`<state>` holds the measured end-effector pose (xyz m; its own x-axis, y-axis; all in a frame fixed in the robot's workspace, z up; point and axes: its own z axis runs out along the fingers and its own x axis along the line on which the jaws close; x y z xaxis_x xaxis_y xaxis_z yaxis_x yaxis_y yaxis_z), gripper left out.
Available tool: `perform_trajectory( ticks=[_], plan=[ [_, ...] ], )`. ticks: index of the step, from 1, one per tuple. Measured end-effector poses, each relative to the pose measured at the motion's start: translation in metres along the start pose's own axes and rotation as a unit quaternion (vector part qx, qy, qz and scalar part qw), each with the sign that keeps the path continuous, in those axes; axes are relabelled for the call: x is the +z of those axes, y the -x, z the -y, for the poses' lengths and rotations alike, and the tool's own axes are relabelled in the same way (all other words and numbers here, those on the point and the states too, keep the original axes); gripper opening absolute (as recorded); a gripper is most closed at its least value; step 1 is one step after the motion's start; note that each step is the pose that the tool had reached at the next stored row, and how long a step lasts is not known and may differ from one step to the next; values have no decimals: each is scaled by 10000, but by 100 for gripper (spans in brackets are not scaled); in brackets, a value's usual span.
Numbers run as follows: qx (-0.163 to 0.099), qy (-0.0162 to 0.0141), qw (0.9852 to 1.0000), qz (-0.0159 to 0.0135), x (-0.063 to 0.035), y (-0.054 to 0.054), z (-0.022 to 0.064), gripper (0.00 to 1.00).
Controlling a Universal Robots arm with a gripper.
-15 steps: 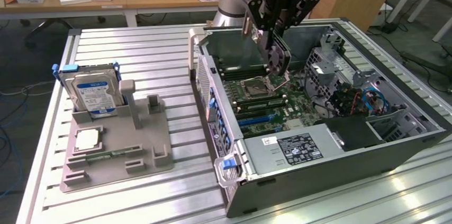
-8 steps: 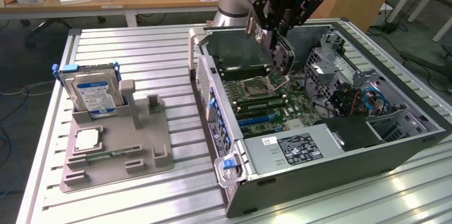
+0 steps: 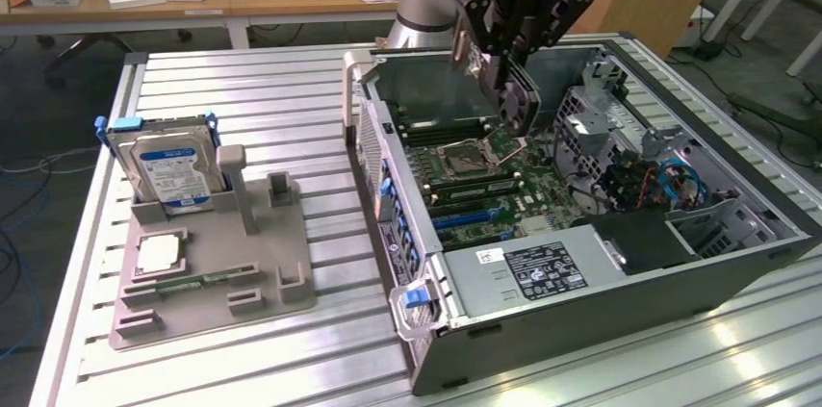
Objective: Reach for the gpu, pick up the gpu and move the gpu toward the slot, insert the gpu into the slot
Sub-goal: 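Pick up the gpu and move the gpu toward the slot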
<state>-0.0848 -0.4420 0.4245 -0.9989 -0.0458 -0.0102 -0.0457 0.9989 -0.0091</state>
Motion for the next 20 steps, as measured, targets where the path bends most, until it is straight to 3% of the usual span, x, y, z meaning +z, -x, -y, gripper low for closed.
perform_trajectory(
  ticks=[20],
  plan=[
    [174,-2,9998,-2,2,156,7,26]
  ],
)
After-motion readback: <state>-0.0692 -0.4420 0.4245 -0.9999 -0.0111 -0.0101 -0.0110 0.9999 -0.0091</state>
